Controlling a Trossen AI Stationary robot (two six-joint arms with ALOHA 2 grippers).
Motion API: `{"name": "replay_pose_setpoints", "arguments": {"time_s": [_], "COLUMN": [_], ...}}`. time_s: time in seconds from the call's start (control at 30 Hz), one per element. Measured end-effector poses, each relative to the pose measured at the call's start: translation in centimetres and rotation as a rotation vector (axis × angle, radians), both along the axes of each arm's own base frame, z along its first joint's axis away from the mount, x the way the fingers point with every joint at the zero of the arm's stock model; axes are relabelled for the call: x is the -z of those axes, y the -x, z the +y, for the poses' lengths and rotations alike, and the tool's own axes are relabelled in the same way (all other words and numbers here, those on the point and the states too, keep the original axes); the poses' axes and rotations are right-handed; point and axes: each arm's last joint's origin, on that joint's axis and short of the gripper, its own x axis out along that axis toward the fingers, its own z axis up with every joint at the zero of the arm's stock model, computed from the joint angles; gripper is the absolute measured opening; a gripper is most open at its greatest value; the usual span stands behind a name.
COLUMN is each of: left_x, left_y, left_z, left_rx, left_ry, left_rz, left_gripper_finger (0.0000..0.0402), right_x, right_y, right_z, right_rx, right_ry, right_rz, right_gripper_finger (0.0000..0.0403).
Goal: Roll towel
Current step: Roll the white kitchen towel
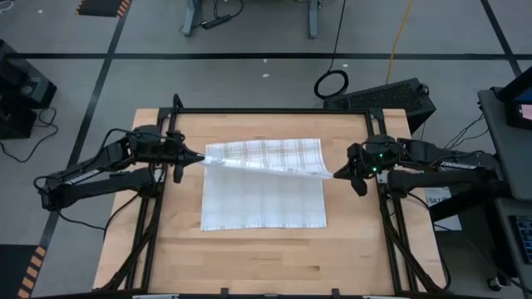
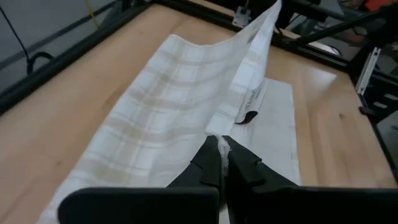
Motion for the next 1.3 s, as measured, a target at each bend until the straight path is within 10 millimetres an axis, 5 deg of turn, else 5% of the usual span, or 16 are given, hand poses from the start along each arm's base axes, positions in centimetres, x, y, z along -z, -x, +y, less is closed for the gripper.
{"name": "replay_pose_setpoints", "arguments": {"time_s": [0.53, 1.3], "left_x": [1.4, 2.2], "left_y": [-0.4, -1.2], "left_z": [0.1, -1.6], "left_rx": [0.012, 0.208], "left_ry": [0.056, 0.182], "left_rz": [0.060, 0.144], "left_gripper_finger": [0.0001, 0.0001], "right_x": [3.5, 4.7], "right_y": [-1.3, -2.1], "right_z": [1.8, 4.1], "right_rx": [-0.072, -0.118], "right_ry": [-0.081, -0.142], "right_rz": [0.025, 0.041], "right_gripper_finger": [0.0000, 0.0000]}}
